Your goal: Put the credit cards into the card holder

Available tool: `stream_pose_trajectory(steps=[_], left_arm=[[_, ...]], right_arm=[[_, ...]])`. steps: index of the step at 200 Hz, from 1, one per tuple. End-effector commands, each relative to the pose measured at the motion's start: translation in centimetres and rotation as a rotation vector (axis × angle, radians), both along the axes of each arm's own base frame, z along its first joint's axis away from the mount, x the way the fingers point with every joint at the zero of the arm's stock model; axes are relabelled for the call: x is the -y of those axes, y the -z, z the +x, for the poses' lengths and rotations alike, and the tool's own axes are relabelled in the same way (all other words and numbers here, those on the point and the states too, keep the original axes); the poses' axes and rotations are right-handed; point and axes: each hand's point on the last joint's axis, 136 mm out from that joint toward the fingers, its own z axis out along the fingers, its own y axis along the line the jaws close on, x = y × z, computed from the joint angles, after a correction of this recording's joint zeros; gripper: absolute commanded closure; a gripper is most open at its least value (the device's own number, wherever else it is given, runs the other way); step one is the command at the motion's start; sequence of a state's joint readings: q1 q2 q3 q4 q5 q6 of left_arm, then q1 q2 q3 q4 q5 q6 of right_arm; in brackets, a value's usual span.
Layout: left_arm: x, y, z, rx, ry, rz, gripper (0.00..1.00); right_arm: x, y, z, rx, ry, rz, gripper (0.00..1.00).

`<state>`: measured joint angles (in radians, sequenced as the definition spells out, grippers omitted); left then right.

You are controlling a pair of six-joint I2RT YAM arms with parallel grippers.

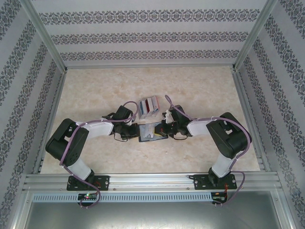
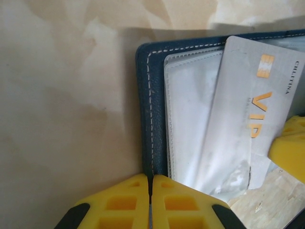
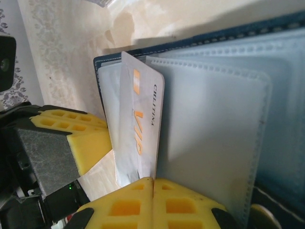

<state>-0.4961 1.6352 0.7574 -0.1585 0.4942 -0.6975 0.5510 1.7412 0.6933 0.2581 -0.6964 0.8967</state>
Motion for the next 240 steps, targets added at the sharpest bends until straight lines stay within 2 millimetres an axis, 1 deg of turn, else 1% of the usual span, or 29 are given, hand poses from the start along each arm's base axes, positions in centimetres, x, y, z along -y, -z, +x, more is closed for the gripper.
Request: stream_pose_trajectory(steps=[1,14,25,50,66,95,125,149,200,223,240], left_arm=[[-0.1,0.2,-0.6,0.0,-0.002,0.011,0.92],[-0.1,0.2,-0.6,0.003,-0.008,0.006,0.92],[-0.2,0.3,-0.6,0.002,-0.006,0.014,0.92],[-0.6,0.6,-1.1,-0.019,-0.011,0.036,0.92],[-0.9,0.8,-1.3,-0.022,-0.006,0.054,0.94],[-1.2,0.6,-1.2,-0.017,-0.007,0.074,0.96],[-1.1,0.5,-0.8,-0.013,-0.005,0.082,0.98],[-0.8,0.3,-0.5,0.0,-0.006,0.066,0.98],[-0.6,0.0,-0.4,0.007,0.02,0.064,0.98],[-0.6,-0.2,-0.3,0.008,0.025,0.071,0.98],[-0.8,-0.2,-0.2,0.019,0.033,0.087,0.98]], right_arm=[[-0.5,1.1,-0.7,-0.022,0.005,-0.018,0.96],[-0.8,1.2,-1.1,-0.028,-0.015,-0.016,0.96],[-0.6,1.3,-1.5,-0.026,-0.033,-0.027,0.97],[0.6,1.4,-2.0,-0.038,-0.051,-0.023,1.0],[1.5,1.6,-2.2,-0.056,-0.074,-0.015,1.0],[2.2,1.1,-2.6,-0.092,-0.12,0.03,1.0],[2.0,0.9,-3.1,-0.1,-0.178,0.026,1.0],[1.3,0.6,-3.3,-0.094,-0.224,0.032,1.0],[-0.3,0.6,-2.0,-0.068,-0.284,0.011,1.0],[-0.5,0.3,-1.7,-0.068,-0.299,0.006,1.0],[-0.3,0.2,-1.7,-0.061,-0.317,-0.016,1.0]])
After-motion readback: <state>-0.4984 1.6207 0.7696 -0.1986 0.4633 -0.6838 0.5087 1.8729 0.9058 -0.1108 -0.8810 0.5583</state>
